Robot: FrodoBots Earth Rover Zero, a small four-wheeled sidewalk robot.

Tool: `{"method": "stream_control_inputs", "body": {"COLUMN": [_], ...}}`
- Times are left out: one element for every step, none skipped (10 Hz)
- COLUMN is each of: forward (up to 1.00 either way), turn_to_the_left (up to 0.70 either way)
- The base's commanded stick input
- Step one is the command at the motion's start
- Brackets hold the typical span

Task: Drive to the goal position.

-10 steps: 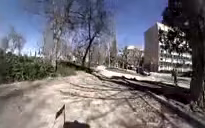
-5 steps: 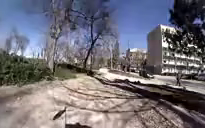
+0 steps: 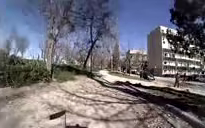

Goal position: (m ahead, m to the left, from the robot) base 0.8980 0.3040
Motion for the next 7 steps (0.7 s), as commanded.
{"method": "stream_control_inputs", "body": {"forward": [0.98, 0.98, 0.98, 0.98, 0.98, 0.98, 0.98], "turn_to_the_left": [-0.08, -0.10, -0.12, -0.14, -0.17, -0.19, -0.22]}}
